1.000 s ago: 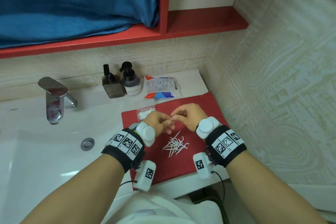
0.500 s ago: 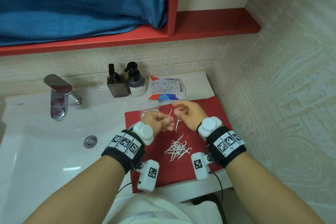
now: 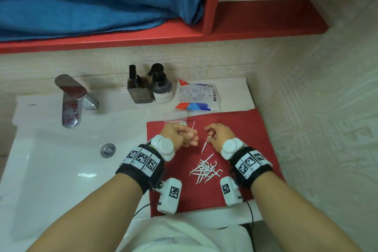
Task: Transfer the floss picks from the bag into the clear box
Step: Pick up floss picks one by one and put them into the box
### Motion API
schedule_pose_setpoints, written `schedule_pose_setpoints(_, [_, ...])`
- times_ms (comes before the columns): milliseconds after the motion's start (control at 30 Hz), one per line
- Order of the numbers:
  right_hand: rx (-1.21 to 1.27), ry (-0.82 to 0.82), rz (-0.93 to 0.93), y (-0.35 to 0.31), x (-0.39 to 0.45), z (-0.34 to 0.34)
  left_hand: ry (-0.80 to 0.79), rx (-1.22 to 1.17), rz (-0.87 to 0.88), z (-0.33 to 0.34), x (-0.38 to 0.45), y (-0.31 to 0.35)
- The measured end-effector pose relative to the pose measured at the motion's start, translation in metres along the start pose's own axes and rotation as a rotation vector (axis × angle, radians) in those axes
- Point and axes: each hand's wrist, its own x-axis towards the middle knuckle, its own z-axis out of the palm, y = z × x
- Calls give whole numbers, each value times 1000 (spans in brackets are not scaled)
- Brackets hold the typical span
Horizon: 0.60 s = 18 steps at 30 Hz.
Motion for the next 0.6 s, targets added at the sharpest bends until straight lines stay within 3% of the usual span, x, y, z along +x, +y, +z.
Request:
schedule_pose_setpoints(133, [77, -77, 48, 6, -8, -5, -12, -20, -71, 7, 1, -8])
schedule_pose_setpoints(333, [291, -83, -65, -3, -18, -34, 69, 2, -113, 14, 5, -26])
schedule_pose_setpoints(600, [312, -200, -125, 2, -21, -32, 107, 88, -132, 24, 5, -43])
